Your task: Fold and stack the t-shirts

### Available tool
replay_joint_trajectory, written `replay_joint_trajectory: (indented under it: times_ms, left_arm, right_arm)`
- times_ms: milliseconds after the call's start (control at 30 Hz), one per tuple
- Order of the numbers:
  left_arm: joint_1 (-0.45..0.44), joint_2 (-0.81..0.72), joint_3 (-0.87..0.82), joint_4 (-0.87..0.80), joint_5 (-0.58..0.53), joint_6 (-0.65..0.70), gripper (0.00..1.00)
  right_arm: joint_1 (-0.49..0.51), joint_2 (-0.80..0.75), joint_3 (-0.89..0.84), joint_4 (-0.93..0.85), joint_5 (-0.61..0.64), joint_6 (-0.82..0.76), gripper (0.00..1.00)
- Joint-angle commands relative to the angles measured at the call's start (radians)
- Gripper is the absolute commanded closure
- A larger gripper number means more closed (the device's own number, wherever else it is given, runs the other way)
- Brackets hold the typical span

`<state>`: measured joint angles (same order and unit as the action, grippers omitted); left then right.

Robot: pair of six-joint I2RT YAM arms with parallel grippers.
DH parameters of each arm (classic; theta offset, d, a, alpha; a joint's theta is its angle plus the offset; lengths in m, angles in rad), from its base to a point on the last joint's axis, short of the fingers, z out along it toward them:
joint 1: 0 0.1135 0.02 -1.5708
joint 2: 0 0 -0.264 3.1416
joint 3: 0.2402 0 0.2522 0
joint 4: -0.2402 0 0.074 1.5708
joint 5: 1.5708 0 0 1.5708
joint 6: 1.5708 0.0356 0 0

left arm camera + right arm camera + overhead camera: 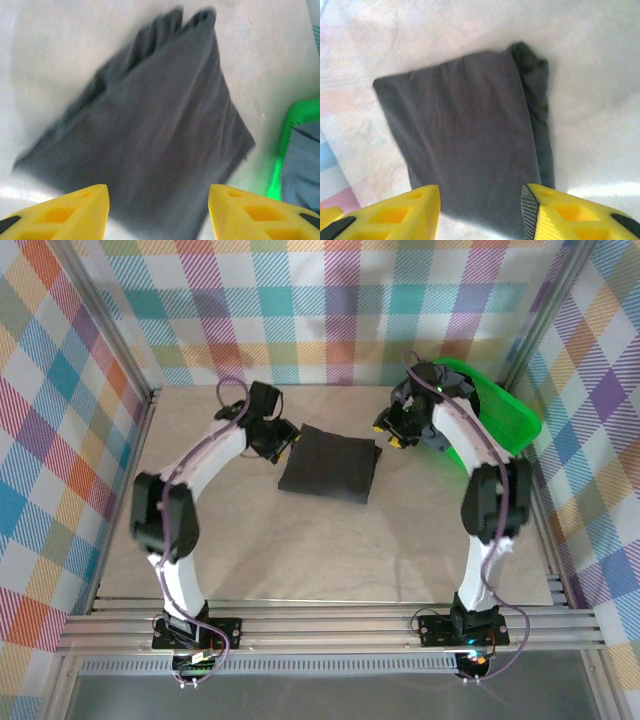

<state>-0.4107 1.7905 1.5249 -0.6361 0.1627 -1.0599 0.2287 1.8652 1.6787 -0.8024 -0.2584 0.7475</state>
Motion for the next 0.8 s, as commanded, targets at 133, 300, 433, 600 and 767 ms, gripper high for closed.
replay_joint_trajectory:
  times_ms: [133, 300, 433, 600, 767]
  left_arm:
    - [-0.322, -0.128, -0.322, 0.368, -0.073, -0.48, 0.2]
    - [-0.392, 0.018, -0.321, 0.592, -0.143, -0.658, 0.19]
    - [-0.429, 0.136, -0.254, 0.636, -0.183, -0.703, 0.2]
    - [-0.444, 0.262, -0.184, 0.639, -0.213, -0.731, 0.3]
    - [-0.424, 0.302, -0.182, 0.65, -0.299, -0.744, 0.75]
  right_arm:
    - [0.005, -0.468, -0.528, 0.257, -0.087, 0.047, 0.48]
    - [0.004, -0.655, -0.669, 0.238, -0.151, 0.046, 0.46]
    - [0.003, -0.751, -0.701, 0.167, -0.154, 0.021, 0.46]
    - [-0.008, -0.813, -0.715, 0.12, -0.168, 0.009, 0.46]
    - [-0.012, -0.844, -0.714, 0.099, -0.188, 0.008, 0.46]
